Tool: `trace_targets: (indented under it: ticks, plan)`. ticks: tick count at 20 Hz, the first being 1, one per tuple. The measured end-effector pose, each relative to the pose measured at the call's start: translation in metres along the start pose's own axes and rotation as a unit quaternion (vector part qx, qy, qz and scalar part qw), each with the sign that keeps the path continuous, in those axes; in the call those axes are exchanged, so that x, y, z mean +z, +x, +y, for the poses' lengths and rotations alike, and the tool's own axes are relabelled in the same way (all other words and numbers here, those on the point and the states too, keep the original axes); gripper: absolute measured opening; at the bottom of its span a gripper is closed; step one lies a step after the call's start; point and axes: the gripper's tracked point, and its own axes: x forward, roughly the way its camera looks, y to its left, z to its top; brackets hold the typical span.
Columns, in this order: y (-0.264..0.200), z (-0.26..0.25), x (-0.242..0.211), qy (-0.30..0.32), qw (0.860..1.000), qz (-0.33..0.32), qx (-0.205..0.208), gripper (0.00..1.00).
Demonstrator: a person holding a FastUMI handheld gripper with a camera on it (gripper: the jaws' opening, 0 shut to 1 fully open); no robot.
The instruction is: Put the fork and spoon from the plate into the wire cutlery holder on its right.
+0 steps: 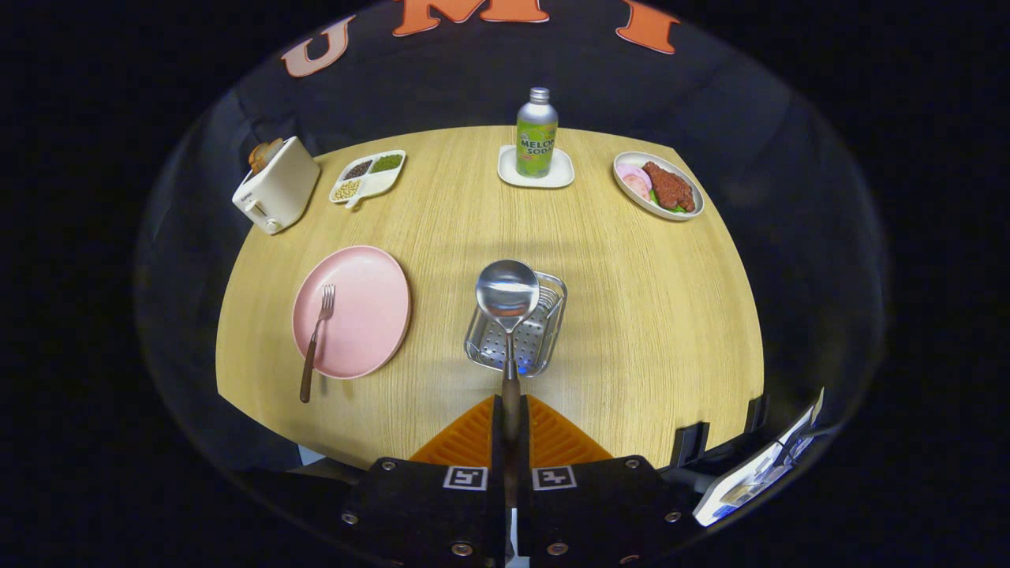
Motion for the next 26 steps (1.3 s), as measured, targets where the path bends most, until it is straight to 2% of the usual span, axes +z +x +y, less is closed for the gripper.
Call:
trace_targets:
  ticks: [7, 13, 18, 20, 24, 26]
  plan:
    - [0.019, -0.007, -0.005, 0.028, 0.999, 0.045, -0.007, 0.06]
    - [0.025, -0.008, 0.020, 0.039, 0.999, 0.032, -0.008, 0.11]
    - [0.031, -0.013, 0.047, 0.030, 0.999, -0.003, -0.032, 0.11]
    - [0.030, -0.008, 0.057, 0.036, 0.999, -0.023, -0.028, 0.11]
    - [0.018, 0.003, 0.092, 0.030, 0.993, -0.113, -0.010, 0.13]
    - [0.009, 0.012, 0.109, 0.023, 0.986, -0.163, 0.009, 0.19]
